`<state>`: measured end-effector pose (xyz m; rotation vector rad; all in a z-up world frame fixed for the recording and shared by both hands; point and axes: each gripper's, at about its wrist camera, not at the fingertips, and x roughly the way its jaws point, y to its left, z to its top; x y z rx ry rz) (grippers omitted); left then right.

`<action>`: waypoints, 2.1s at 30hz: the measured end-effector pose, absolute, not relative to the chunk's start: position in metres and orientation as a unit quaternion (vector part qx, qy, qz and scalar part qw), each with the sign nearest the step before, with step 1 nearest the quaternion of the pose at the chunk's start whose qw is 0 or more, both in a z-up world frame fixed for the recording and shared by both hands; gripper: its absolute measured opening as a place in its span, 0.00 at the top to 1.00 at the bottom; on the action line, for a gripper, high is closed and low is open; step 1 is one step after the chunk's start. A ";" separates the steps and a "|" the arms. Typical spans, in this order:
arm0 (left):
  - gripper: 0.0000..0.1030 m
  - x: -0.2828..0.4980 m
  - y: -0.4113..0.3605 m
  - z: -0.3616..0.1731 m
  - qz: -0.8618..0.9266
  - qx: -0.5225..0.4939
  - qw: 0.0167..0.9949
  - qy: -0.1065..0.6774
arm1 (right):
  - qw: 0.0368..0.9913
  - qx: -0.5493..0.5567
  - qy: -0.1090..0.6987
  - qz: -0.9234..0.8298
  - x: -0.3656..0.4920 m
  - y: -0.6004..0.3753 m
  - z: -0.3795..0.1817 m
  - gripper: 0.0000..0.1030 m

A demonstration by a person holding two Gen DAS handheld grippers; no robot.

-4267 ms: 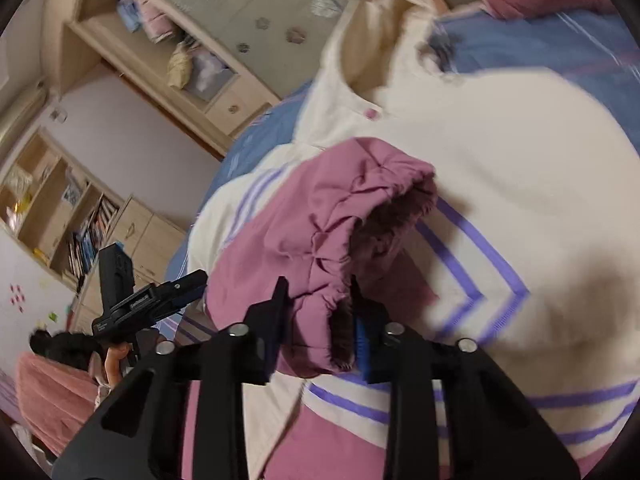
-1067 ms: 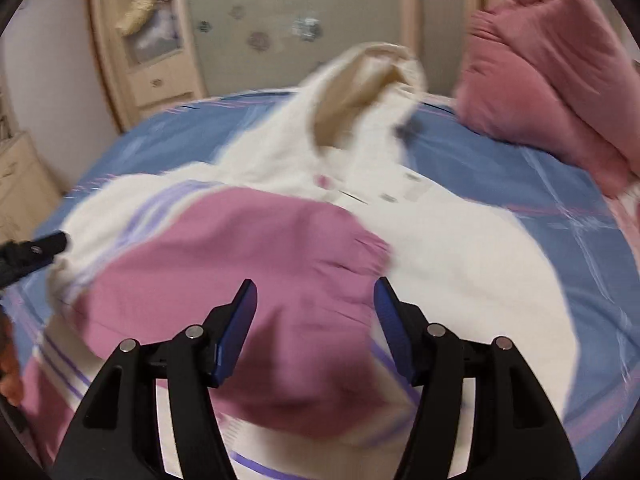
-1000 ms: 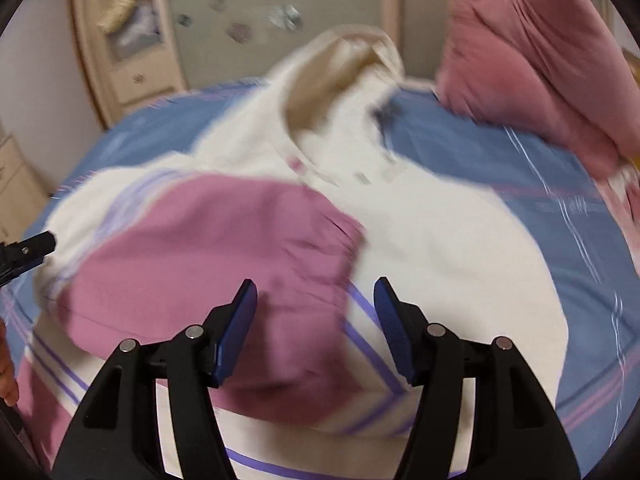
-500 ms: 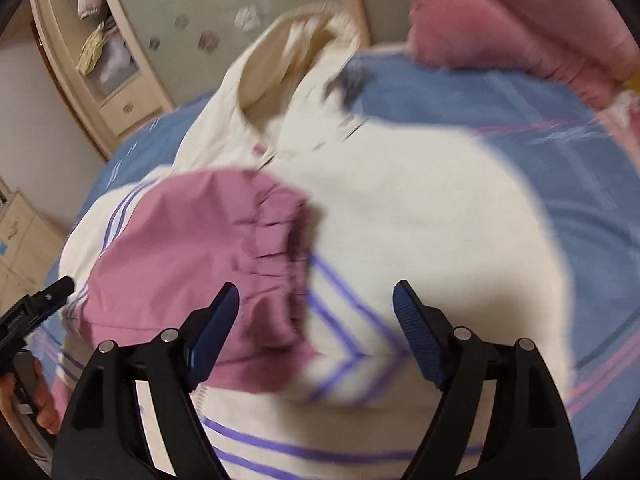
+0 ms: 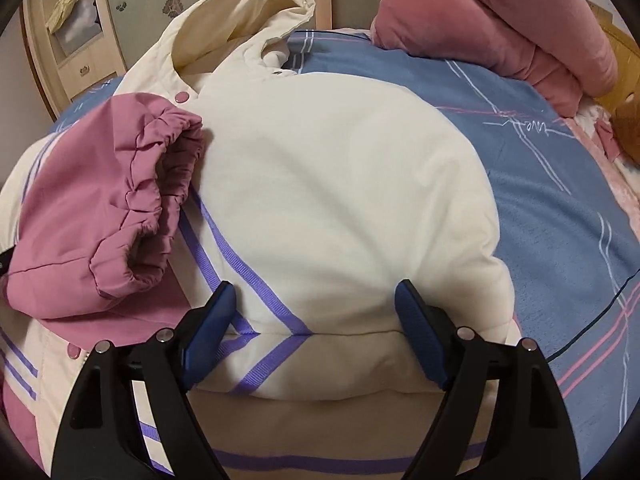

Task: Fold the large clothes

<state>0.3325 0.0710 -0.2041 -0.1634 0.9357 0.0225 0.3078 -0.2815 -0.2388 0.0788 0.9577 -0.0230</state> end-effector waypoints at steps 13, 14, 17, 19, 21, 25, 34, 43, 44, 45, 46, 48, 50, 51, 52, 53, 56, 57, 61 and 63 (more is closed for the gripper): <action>0.15 0.299 0.065 -0.166 -0.007 -0.095 0.928 0.359 | 0.947 0.032 0.313 0.069 0.260 -0.242 -0.161 0.20; 0.15 0.301 0.060 -0.166 -0.006 -0.083 0.930 0.359 | 0.946 0.027 0.311 0.090 0.266 -0.231 -0.154 0.20; 0.15 0.309 0.053 -0.180 -0.017 -0.087 0.919 0.384 | 0.933 0.059 0.327 0.139 0.292 -0.211 -0.145 0.20; 0.15 0.312 0.053 -0.188 -0.015 -0.086 0.916 0.391 | 0.907 0.090 0.374 0.173 0.325 -0.195 -0.156 0.21; 0.15 0.311 0.054 -0.189 -0.021 -0.089 0.916 0.391 | 0.876 0.070 0.443 0.176 0.354 -0.177 -0.182 0.21; 0.14 0.311 0.058 -0.193 -0.032 -0.099 0.914 0.392 | 0.862 0.028 0.471 0.183 0.359 -0.162 -0.204 0.22; 0.12 0.308 0.064 -0.199 -0.053 -0.129 0.911 0.387 | 0.901 0.155 0.347 0.207 0.440 -0.199 -0.102 0.20; 0.11 0.304 0.061 -0.204 -0.054 -0.123 0.916 0.379 | 0.899 0.166 0.400 0.058 0.601 -0.196 -0.130 0.20; 0.11 0.304 0.061 -0.205 -0.055 -0.124 0.916 0.378 | 0.894 0.180 0.407 0.049 0.611 -0.198 -0.136 0.20; 0.11 0.303 0.062 -0.206 -0.056 -0.124 0.916 0.378 | 0.890 0.198 0.410 0.035 0.618 -0.203 -0.143 0.33; 0.11 0.304 0.062 -0.206 -0.057 -0.125 0.915 0.378 | 0.887 0.220 0.405 0.030 0.619 -0.208 -0.148 0.54; 0.11 0.304 0.063 -0.207 -0.059 -0.128 0.915 0.378 | 0.885 0.246 0.391 0.059 0.618 -0.214 -0.149 0.92; 0.11 0.305 0.064 -0.207 -0.059 -0.129 0.915 0.378 | 0.902 0.251 0.337 0.102 0.593 -0.214 -0.130 0.94; 0.11 0.305 0.064 -0.207 -0.059 -0.129 0.915 0.378 | 0.907 0.243 0.319 0.125 0.584 -0.212 -0.120 0.95; 0.11 0.305 0.064 -0.207 -0.059 -0.128 0.915 0.378 | 0.914 0.229 0.298 0.153 0.568 -0.208 -0.106 0.95; 0.11 0.305 0.064 -0.207 -0.059 -0.129 0.915 0.378 | 0.917 0.219 0.278 0.185 0.548 -0.206 -0.091 0.95; 0.11 0.305 0.065 -0.208 -0.060 -0.133 0.914 0.378 | 0.892 0.220 0.240 0.313 0.471 -0.202 -0.051 0.95; 0.11 0.306 0.066 -0.209 -0.060 -0.135 0.914 0.379 | 0.879 0.218 0.231 0.356 0.436 -0.202 -0.040 0.95; 0.11 0.306 0.069 -0.211 -0.060 -0.145 0.911 0.381 | 0.859 0.100 0.212 0.454 0.300 -0.189 -0.034 0.93; 0.11 0.307 0.071 -0.212 -0.061 -0.149 0.911 0.380 | 0.854 0.025 0.235 0.464 0.245 -0.180 -0.062 0.85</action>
